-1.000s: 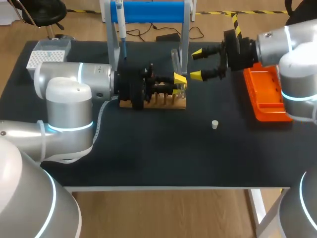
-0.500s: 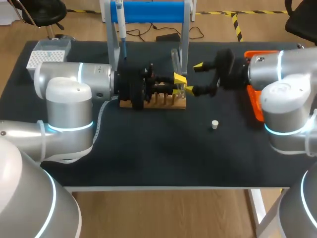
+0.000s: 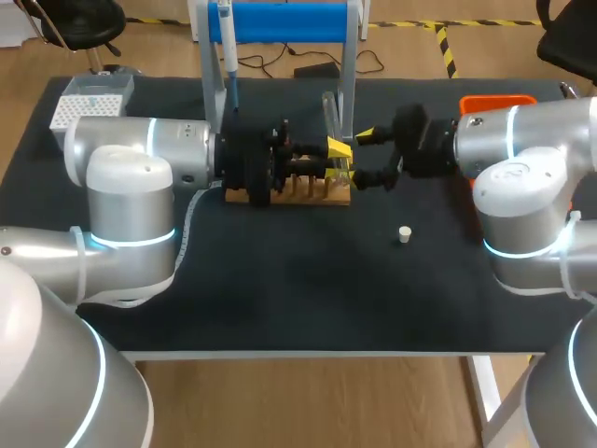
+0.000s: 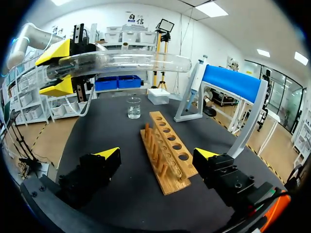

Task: Invert the test tube, pick up the pipette, mount the tip to pipette, aspirate from beaker and dispense into the tube, eject the tip, return the pipette, and cap with the stopper.

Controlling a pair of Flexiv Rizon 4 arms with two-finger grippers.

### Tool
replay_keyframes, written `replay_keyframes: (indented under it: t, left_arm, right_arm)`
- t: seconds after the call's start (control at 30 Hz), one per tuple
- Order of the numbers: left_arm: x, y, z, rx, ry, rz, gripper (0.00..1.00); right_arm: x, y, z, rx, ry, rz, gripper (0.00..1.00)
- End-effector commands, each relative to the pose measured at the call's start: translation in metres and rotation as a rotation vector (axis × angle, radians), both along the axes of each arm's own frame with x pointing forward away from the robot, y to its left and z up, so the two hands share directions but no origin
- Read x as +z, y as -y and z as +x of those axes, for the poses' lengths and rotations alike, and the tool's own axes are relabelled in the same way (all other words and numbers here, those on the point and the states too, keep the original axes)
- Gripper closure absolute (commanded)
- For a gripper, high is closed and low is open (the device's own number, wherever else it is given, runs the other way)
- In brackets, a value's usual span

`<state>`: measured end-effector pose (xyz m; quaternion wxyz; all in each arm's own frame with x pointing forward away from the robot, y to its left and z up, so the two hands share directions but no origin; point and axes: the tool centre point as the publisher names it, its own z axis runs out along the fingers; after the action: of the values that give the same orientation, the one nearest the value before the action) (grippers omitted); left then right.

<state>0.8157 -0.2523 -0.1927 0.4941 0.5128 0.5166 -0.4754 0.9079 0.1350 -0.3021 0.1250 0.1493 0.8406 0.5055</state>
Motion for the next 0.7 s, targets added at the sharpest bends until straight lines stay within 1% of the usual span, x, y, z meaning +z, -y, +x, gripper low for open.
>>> replay_keyframes:
  t: [0.03,0.2,0.43,0.7]
  left_arm:
    - [0.0,0.001,-0.001,0.004,0.002,-0.001,1.0]
    - [0.0,0.001,-0.001,0.004,0.002,-0.001,1.0]
    - [0.0,0.001,-0.001,0.004,0.002,-0.001,1.0]
    - [0.0,0.001,-0.001,0.004,0.002,-0.001,1.0]
  right_arm:
    - [-0.008,-0.003,0.005,0.007,-0.011,0.007,0.0]
    - [-0.014,-0.006,0.007,0.01,-0.022,0.01,0.0]
    - [-0.019,-0.01,0.009,0.022,0.0,-0.002,0.0]
    - [-0.023,-0.011,0.011,0.02,0.003,-0.004,0.0]
